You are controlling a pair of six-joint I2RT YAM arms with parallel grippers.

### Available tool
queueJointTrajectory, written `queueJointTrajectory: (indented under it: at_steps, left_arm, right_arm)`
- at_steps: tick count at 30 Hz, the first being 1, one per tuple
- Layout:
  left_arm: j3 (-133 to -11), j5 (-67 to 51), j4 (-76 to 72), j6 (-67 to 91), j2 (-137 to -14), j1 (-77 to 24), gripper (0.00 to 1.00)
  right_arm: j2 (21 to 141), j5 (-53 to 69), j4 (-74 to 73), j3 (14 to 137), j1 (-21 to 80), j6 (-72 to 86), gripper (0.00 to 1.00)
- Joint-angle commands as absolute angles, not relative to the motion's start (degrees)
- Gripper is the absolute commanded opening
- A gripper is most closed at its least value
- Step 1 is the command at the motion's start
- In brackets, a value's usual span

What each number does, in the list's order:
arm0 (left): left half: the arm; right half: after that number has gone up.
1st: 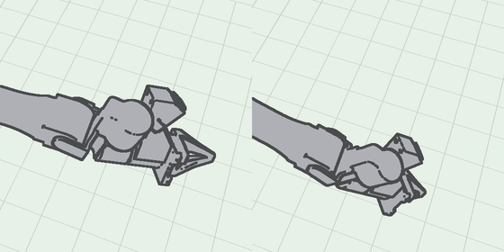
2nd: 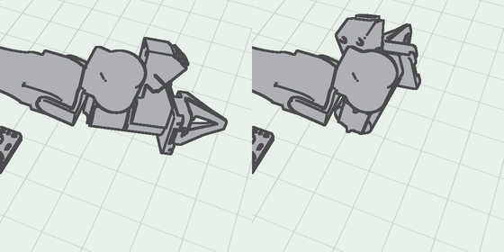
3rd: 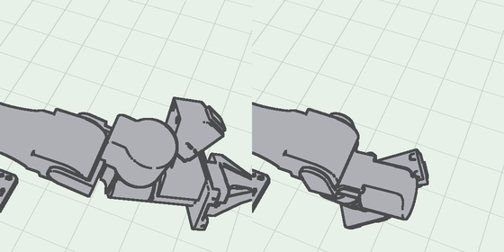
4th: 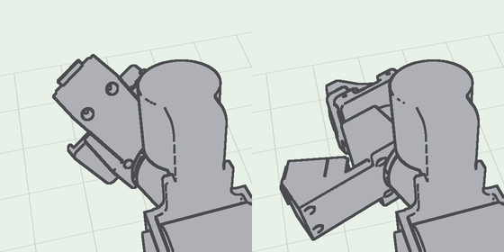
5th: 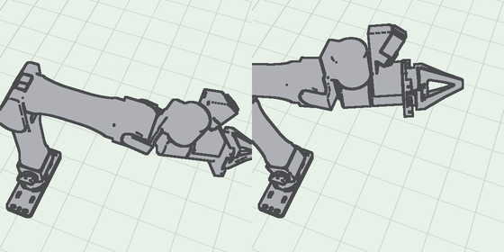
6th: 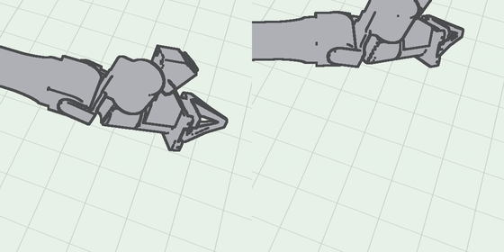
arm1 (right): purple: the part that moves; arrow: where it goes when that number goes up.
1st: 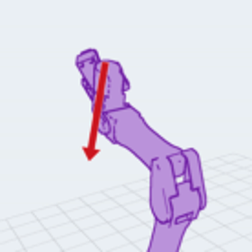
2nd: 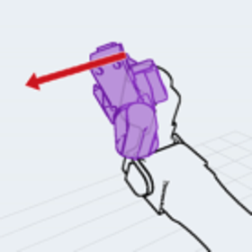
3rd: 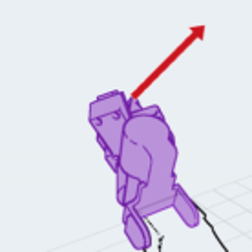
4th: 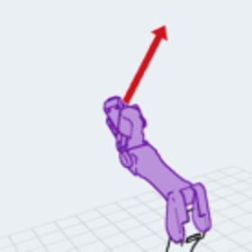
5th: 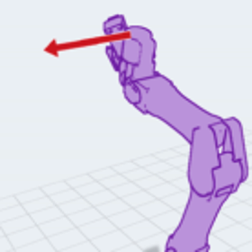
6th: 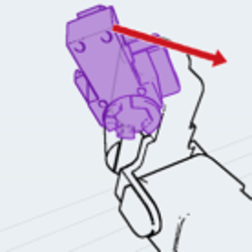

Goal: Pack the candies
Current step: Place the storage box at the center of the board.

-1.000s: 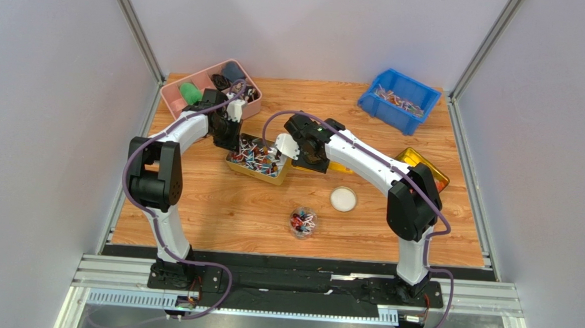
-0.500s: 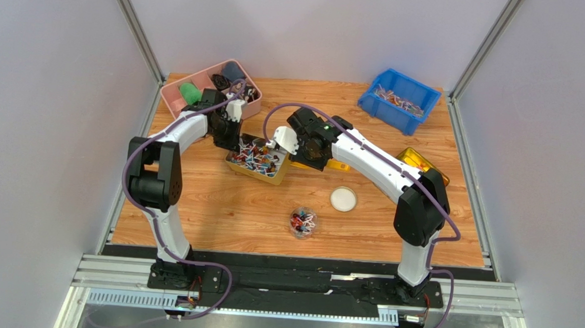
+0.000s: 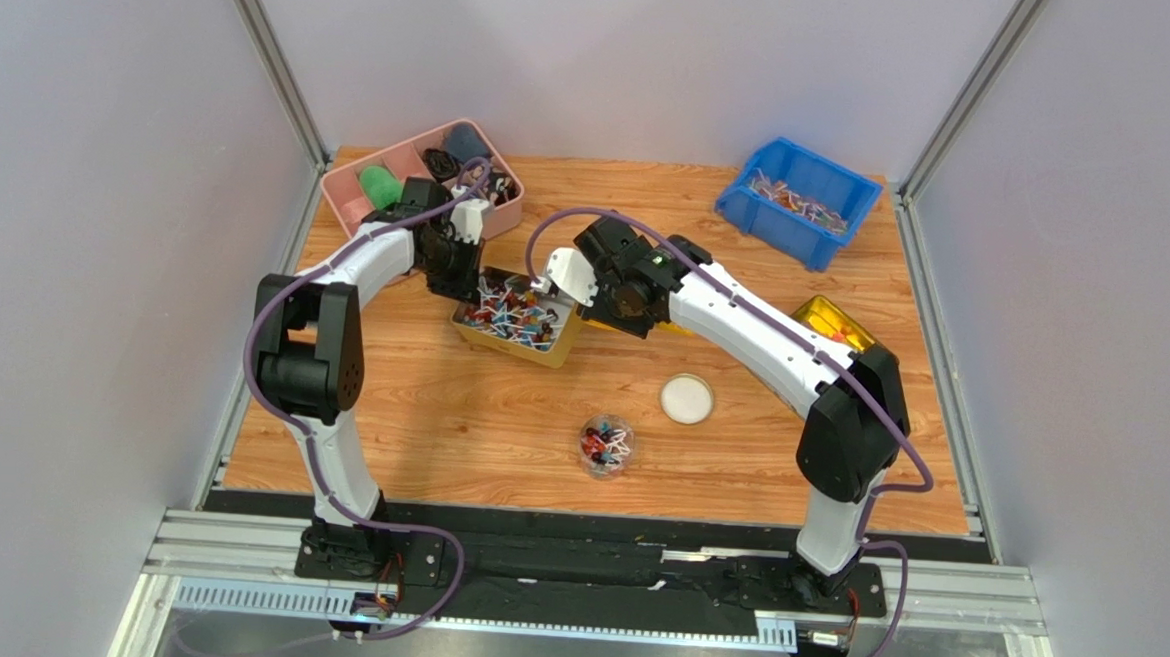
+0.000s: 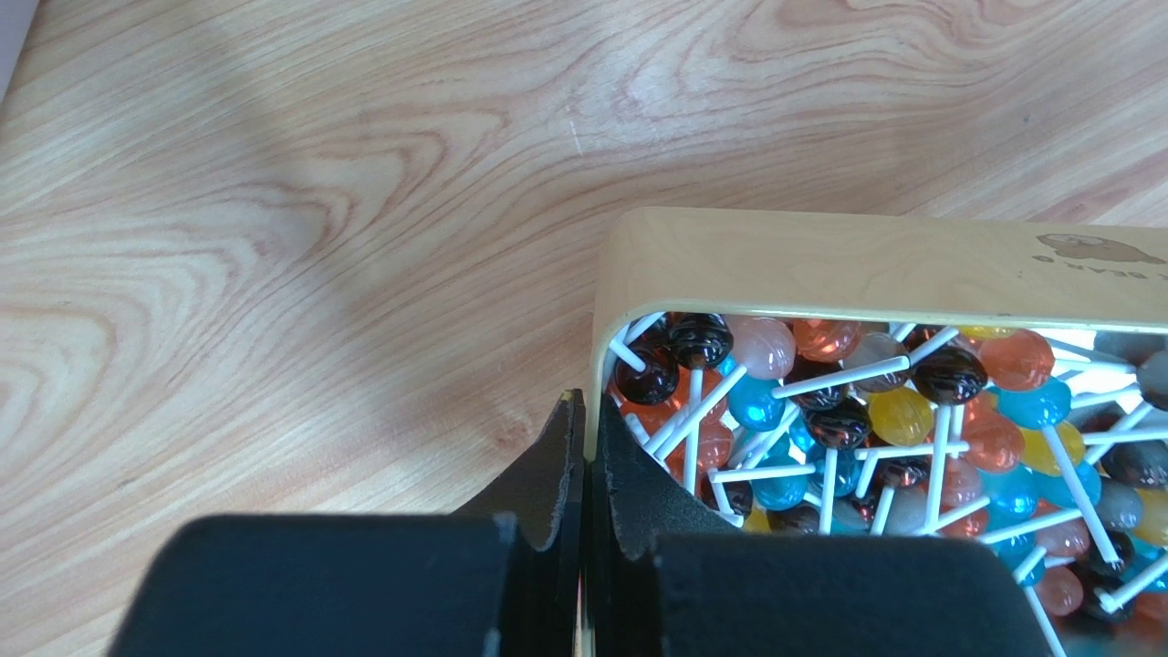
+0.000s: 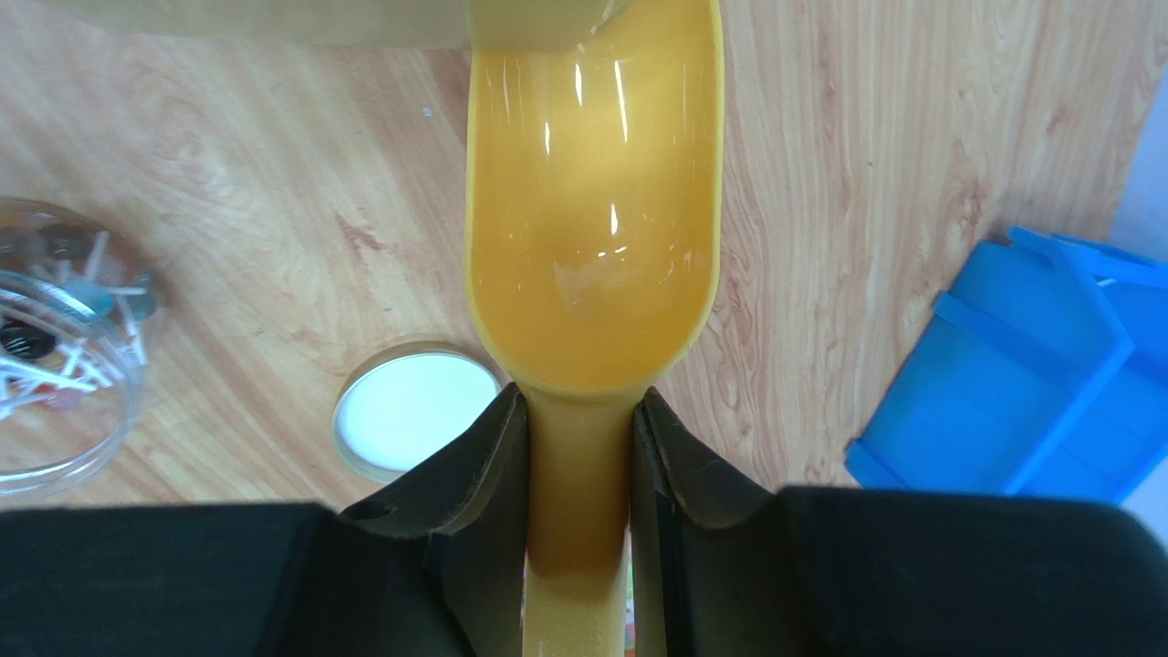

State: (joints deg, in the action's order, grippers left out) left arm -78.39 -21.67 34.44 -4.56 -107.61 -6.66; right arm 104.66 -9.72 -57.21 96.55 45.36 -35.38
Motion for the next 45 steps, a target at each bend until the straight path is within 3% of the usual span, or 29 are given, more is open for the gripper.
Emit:
queueJointTrajectory:
  at_steps: [1, 14, 21, 29, 32, 38, 45]
  left_arm:
    - [-79.4, -21.4, 33.2, -5.0, -105.6, -6.7, 0.00]
    - [-79.7, -21.7, 33.8, -5.1, -106.3, -6.7, 0.00]
    - [-85.7, -51.3, 45.6, -11.7, -112.7, -6.5, 0.00]
    - [-84.8, -31.0, 42.6, -7.8, -112.1, -6.7, 0.00]
    - [-83.8, -17.8, 40.5, -7.5, -110.3, -7.6, 0.00]
    - [-82.5, -8.2, 38.1, -7.2, -108.7, -9.5, 0.00]
    - [-81.8, -5.2, 36.8, -7.1, -108.0, -11.1, 0.00]
  right_arm:
    - [102.4, -18.2, -50.2, 93.7, 45.8, -35.6, 0.00]
    - [97.7, -29.7, -49.4, 93.9, 44.6, -42.8, 0.00]
    - [94.9, -26.8, -50.3, 97.3, 43.7, -41.3, 0.00]
    - [94.0, -22.2, -54.2, 99.8, 44.2, -39.1, 0.00]
    - [93.9, -20.2, -57.6, 102.1, 46.3, -40.3, 0.00]
    - [96.0, -21.7, -63.1, 103.4, 53.2, -44.3, 0.00]
    - [103.1, -24.1, -68.1, 106.5, 56.7, -48.8, 0.00]
